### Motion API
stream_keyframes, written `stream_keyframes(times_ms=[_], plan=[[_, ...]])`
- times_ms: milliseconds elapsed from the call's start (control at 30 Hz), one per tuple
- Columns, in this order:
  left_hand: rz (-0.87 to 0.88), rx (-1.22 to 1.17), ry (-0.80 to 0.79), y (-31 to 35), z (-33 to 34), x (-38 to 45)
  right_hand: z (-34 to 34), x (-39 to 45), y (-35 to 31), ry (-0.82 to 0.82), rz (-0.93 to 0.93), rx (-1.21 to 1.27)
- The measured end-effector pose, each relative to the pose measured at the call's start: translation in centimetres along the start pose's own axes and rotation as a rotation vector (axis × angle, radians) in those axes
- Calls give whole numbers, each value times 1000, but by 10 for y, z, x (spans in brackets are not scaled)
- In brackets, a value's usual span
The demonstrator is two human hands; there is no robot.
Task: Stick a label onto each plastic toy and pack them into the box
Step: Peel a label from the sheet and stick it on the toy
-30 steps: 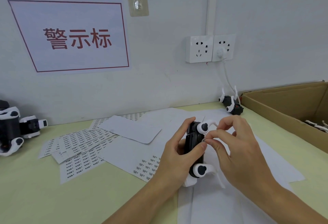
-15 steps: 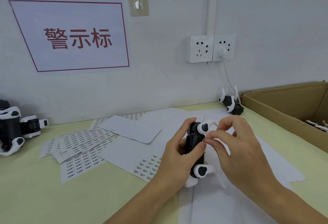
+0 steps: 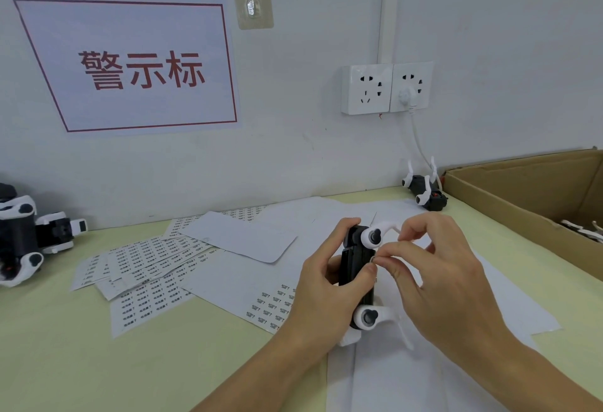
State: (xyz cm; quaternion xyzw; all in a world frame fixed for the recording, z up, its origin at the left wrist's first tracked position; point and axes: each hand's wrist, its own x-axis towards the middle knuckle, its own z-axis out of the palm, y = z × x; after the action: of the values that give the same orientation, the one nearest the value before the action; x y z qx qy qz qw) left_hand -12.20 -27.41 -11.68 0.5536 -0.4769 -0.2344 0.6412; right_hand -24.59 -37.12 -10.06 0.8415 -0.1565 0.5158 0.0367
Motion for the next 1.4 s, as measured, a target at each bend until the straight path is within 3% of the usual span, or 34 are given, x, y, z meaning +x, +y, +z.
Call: stream_keyframes(times_ms=[333, 533, 700, 867, 1067, 1400], plan=[[17, 25, 1, 2, 1, -2, -2, 1, -2, 41, 7, 2], [5, 25, 2, 1, 2, -2, -1, -1, -4, 48, 103, 17], [-92, -66, 14, 0, 0, 1, -1, -3, -4, -12, 137, 28], [-241, -300, 59, -1, -8, 5, -1, -5, -1, -105, 98, 139], [-253, -416, 40, 1, -8, 5, -4, -6, -3, -334, 79, 174], [-278, -539, -28, 3, -12, 7, -3, -6, 4, -400, 76, 145]])
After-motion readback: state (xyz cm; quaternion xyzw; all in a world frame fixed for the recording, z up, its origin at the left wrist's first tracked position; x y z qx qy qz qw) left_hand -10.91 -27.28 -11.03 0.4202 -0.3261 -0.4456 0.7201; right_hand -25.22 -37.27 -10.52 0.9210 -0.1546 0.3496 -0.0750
